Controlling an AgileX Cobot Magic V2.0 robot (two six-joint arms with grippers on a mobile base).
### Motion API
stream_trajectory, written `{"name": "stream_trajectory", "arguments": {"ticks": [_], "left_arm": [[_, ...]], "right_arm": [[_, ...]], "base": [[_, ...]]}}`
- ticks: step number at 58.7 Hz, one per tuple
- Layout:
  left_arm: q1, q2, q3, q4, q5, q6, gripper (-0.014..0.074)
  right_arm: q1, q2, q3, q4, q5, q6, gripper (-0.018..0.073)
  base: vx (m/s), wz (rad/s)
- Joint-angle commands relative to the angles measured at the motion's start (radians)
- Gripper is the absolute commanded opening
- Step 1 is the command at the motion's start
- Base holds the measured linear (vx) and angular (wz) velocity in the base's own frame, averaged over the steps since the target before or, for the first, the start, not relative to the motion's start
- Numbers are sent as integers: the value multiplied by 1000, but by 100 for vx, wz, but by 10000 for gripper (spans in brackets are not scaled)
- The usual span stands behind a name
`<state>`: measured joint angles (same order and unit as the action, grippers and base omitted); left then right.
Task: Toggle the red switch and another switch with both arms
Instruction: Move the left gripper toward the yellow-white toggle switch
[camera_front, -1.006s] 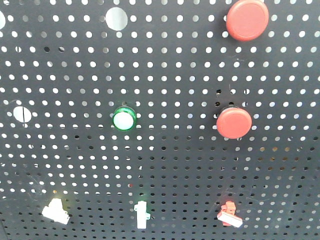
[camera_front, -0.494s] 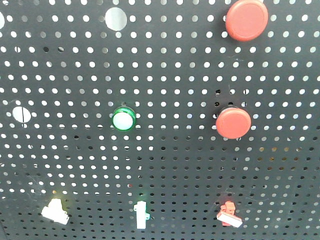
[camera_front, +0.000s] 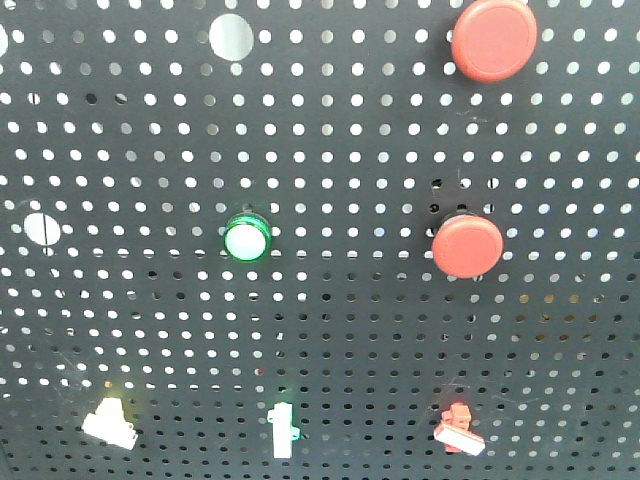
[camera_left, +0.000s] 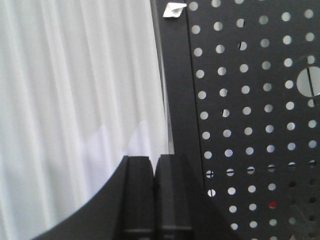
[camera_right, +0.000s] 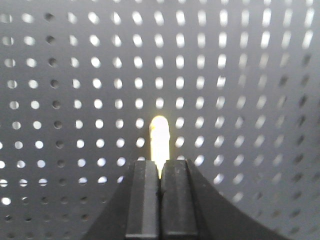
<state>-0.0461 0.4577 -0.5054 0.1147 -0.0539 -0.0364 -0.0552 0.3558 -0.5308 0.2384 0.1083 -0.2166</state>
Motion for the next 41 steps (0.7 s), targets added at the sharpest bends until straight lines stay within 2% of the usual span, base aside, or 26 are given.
{"name": "stream_trajectory", "arguments": {"ticks": [1, 11, 20, 25, 32, 41], "left_arm": [[-23, 34, -38, -11, -74, -26, 3], [-140, 107, -38, -5, -73, -26, 3], [-276, 179, -38, -5, -77, -26, 3], [-337, 208, -38, -1, -70, -18, 3], [-362, 216, -36, -1, -65, -11, 3], [-362, 249, -35, -1, -46, 2, 3]], "right_arm": [[-6, 25, -29, 6, -50, -10, -6], [14, 77, -32, 7, -54, -60, -6], [111, 143, -42, 24, -72, -100, -6], [189, 184, -50, 21, -95, -106, -6], [277, 221, -52, 14, -148, -111, -6], [337, 248, -52, 14, -182, -169, -6]], "base": [[0, 0], [0, 0], [0, 0], [0, 0], [0, 0], [0, 0]]}}
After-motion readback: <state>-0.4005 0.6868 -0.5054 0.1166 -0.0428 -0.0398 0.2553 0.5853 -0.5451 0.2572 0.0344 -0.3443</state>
